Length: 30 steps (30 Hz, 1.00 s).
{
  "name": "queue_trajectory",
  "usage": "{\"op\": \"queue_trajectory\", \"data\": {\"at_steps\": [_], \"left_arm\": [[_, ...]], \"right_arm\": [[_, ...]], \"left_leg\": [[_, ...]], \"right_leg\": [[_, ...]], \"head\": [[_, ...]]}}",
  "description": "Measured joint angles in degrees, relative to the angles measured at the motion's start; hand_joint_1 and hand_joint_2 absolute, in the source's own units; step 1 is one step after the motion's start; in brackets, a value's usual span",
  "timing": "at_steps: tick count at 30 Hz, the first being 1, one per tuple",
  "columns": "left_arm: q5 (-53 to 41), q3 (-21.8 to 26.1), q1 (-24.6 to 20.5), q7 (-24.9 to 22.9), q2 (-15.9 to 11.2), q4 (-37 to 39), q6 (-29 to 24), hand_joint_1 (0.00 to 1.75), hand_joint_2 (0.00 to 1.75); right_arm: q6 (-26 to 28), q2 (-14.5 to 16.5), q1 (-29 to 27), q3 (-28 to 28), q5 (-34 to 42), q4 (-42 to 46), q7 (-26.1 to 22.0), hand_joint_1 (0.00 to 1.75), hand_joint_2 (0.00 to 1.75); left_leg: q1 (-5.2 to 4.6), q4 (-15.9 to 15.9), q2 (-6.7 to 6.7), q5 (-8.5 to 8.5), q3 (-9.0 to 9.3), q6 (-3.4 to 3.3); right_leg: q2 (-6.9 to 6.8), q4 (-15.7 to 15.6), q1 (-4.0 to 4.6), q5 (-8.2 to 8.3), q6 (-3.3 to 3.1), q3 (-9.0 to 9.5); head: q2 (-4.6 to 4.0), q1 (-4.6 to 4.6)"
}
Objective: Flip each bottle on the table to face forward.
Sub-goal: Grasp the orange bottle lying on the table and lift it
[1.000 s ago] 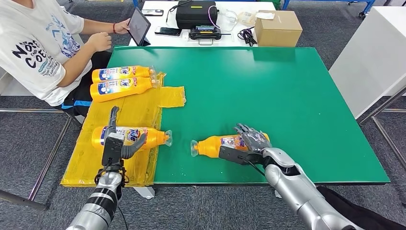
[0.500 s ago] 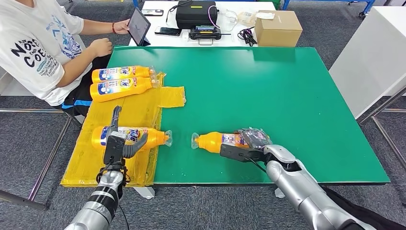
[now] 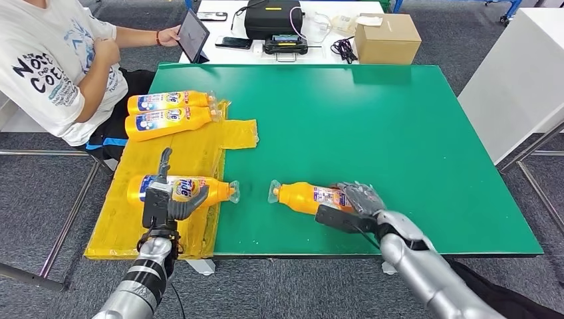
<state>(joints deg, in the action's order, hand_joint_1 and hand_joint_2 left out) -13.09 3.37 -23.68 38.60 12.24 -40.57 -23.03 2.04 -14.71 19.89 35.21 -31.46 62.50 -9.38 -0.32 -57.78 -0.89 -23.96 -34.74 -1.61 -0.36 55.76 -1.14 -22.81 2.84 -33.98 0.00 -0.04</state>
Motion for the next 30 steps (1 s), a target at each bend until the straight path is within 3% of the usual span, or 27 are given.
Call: {"op": "queue_trajectory", "data": {"at_steps": [6, 14, 22, 30], "left_arm": [[3.95, 0.10, 4.71, -2.82, 0.45, -8.51, 3.96, 0.00, 1.75], [14.53, -1.55, 9.55, -10.85, 2.29, -17.22, 15.61, 0.00, 1.75], [25.28, -7.06, 12.45, -15.76, 2.55, -22.44, 25.64, 0.00, 1.75], [27.88, -9.65, 13.60, -17.04, 2.48, -24.79, 28.49, 0.00, 1.75]], "right_arm": [[16.34, 9.79, -10.99, -11.88, -5.39, 12.75, -3.10, 1.75, 1.75], [27.97, 17.97, -18.09, -21.28, -5.31, 23.08, -10.35, 1.75, 1.75], [29.61, 21.12, -21.49, -25.79, -3.45, 25.43, -13.93, 1.75, 1.75], [28.00, 21.89, -22.22, -26.84, -3.11, 25.31, -14.74, 1.75, 1.75]], "left_leg": [[0.10, 0.01, 0.10, -0.01, -0.38, 0.03], [0.01, 0.01, 0.06, -0.01, -0.53, 0.02], [-0.01, 0.01, 0.07, -0.02, -0.54, 0.02], [0.00, 0.02, 0.09, -0.02, -0.54, 0.02]], "right_leg": [[0.08, 0.04, 0.11, -0.03, -0.04, -0.51], [0.05, 0.01, -0.01, -0.04, -0.04, -0.61], [0.06, 0.01, -0.02, -0.03, -0.02, -0.61], [0.07, 0.01, -0.02, -0.03, -0.02, -0.61]], "head": [[0.00, -0.03], [0.00, -0.01], [0.00, -0.01], [0.00, -0.01]]}}
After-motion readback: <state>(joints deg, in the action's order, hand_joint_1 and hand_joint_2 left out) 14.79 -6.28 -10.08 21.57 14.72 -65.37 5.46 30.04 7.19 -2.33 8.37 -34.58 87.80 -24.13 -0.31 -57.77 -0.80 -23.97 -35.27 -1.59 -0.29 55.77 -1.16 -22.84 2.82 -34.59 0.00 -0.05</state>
